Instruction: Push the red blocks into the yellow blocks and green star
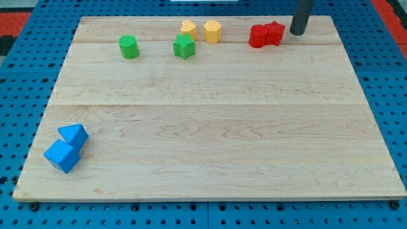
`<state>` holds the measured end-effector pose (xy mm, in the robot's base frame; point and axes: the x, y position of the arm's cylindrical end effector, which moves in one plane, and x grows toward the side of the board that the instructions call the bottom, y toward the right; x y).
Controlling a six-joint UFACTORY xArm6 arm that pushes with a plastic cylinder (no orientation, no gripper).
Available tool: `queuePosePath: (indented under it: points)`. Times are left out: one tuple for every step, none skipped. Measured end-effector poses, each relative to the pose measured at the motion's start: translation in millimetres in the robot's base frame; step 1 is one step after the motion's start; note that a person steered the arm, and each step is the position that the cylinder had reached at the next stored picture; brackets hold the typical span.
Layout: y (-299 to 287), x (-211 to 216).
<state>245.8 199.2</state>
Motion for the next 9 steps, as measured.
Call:
queuePosePath:
  points:
    - [-64, 7]
    - [-149, 11]
    - [-173, 20]
    - [-144, 21]
    - [-140, -31]
    - [-170, 36]
    - [-171, 155]
    - [-269, 158]
    - [-366, 134]
